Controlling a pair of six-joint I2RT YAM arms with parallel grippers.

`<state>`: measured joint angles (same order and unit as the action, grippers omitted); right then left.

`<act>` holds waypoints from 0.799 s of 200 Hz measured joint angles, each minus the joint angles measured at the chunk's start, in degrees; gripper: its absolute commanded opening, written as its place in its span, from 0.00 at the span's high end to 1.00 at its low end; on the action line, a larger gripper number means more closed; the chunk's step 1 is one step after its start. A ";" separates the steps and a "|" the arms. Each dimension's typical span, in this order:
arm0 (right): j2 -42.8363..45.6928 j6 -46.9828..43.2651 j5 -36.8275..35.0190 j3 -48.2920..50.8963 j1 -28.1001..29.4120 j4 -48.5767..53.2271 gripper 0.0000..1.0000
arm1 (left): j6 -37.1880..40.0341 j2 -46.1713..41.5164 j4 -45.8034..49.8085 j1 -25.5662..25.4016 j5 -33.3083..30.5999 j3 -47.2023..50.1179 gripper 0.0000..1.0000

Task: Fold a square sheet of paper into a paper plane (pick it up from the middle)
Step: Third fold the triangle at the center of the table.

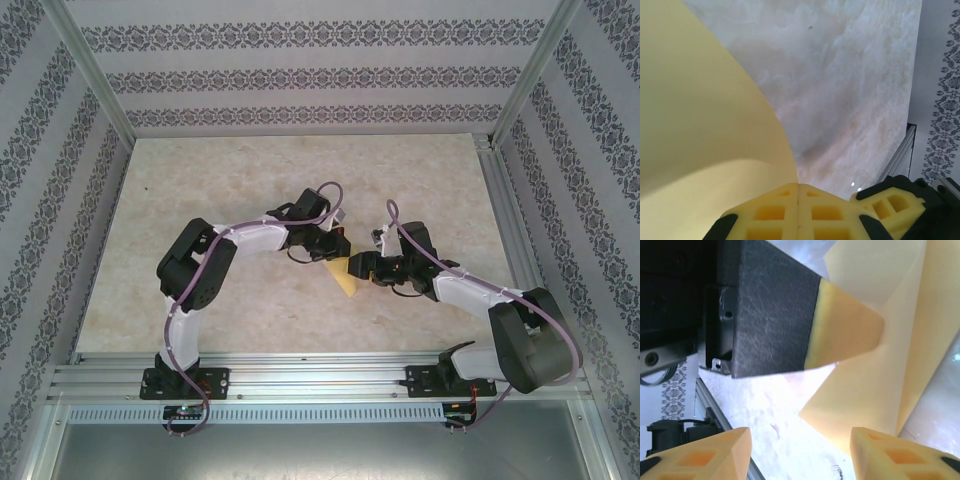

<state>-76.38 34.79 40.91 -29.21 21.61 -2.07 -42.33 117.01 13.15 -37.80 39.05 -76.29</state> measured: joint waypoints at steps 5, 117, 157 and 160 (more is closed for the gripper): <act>0.00 -0.09 -0.22 0.00 0.00 0.39 0.47 | 0.92 0.72 0.76 0.22 0.37 -0.63 0.96; -3.48 -1.70 -6.12 -1.44 0.04 5.53 0.65 | 16.24 6.69 12.70 2.99 4.85 -9.05 0.93; -5.55 -1.70 -6.16 -2.62 0.44 5.51 0.70 | 20.57 10.08 16.04 3.34 6.27 -13.38 0.94; -5.64 -1.70 -6.16 -2.69 0.44 5.51 0.70 | 20.96 10.32 16.28 3.37 6.38 -13.57 0.94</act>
<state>-82.02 33.08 34.74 -31.90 22.04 3.44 -21.37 127.33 29.43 -34.44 45.43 -89.86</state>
